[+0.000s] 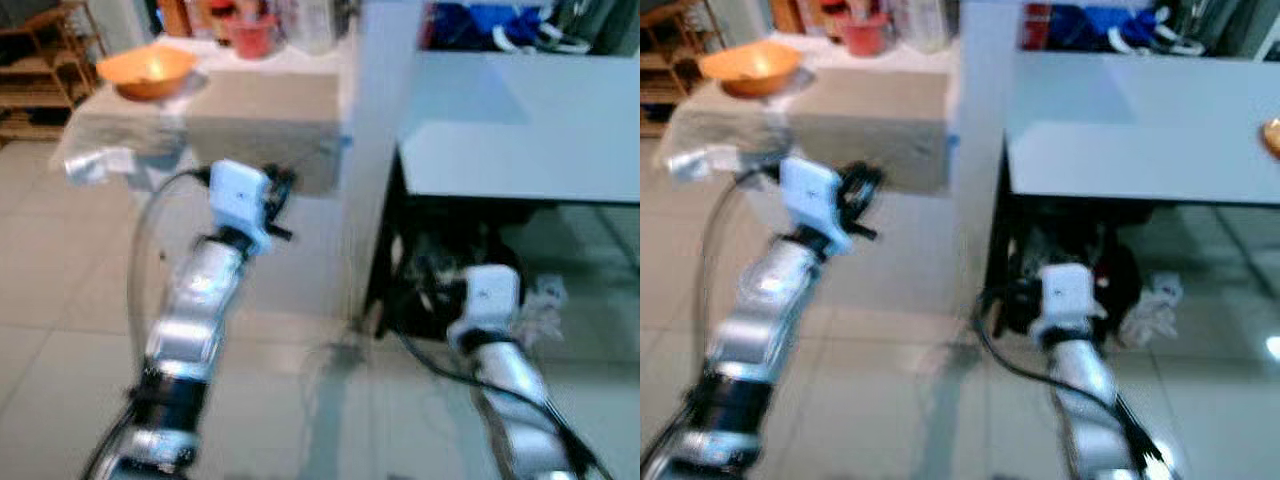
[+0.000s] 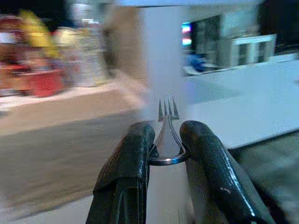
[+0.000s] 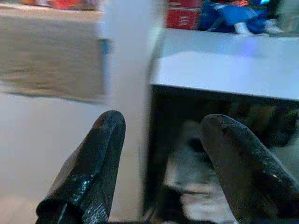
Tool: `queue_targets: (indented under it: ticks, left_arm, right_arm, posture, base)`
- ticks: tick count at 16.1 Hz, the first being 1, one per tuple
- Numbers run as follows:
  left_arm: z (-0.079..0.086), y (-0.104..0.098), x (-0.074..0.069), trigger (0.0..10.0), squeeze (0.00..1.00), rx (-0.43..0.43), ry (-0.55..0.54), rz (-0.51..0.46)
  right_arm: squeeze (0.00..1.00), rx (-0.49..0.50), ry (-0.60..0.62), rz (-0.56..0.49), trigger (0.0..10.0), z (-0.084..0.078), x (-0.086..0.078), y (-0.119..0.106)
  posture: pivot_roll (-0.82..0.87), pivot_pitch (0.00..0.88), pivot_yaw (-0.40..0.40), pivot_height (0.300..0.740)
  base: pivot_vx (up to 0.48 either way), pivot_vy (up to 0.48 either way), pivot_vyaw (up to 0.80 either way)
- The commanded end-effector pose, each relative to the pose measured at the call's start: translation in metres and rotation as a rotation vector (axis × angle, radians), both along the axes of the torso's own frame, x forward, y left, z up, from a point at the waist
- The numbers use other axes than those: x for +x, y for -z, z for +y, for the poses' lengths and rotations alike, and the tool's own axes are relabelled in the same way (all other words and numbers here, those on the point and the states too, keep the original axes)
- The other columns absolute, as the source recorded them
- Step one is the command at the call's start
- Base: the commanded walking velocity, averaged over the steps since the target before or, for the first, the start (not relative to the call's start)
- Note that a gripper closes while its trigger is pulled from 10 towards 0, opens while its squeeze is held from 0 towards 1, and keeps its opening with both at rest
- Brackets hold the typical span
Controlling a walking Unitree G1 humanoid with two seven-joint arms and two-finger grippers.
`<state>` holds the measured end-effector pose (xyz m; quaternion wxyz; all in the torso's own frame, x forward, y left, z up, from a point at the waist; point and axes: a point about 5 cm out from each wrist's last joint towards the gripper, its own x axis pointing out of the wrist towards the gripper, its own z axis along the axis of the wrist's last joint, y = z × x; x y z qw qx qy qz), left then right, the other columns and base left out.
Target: Setting the table
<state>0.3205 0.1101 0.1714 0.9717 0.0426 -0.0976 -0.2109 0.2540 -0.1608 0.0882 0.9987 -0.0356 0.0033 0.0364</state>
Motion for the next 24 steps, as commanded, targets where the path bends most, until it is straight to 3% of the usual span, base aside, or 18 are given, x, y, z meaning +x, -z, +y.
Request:
queue_targets:
  ticks: [1,7,16,21,24]
  left_arm:
    - [0.008,-0.006,0.001,0.0,0.00,0.014,-0.023,-0.024]
    - [0.008,-0.005,0.000,0.0,0.00,0.038,-0.012,-0.032]
    - [-0.001,-0.003,-0.002,0.0,0.00,0.047,0.017,-0.036]
    - [0.008,0.003,0.003,0.0,0.00,0.072,-0.040,-0.013]
    - [0.015,0.001,0.007,0.0,0.00,0.074,-0.097,-0.029]
  right_arm:
    - [0.00,0.027,-0.019,-0.019,10.0,0.008,0.001,-0.003]
    - [0.00,0.004,-0.032,-0.070,10.0,0.007,0.004,-0.010]
    - [0.00,-0.030,0.045,-0.019,10.0,-0.001,0.002,0.000]
    - [0.00,-0.033,0.035,-0.011,10.0,-0.005,-0.007,0.003]
    - [0.00,-0.038,0.038,0.000,10.0,-0.007,-0.014,0.007]
  posture:
    - [-0.01,0.000,0.021,0.736]
    - [0.00,0.000,0.022,0.740]
    - [-0.02,0.000,0.031,0.740]
    - [-0.02,0.000,0.027,0.740]
    - [-0.03,0.000,0.032,0.740]
  base:
    - [0.000,-0.469,0.00]
    - [0.000,-0.462,-0.09]
    - [0.000,-0.445,0.00]
    - [0.200,-0.411,0.00]
    - [0.000,0.000,0.00]
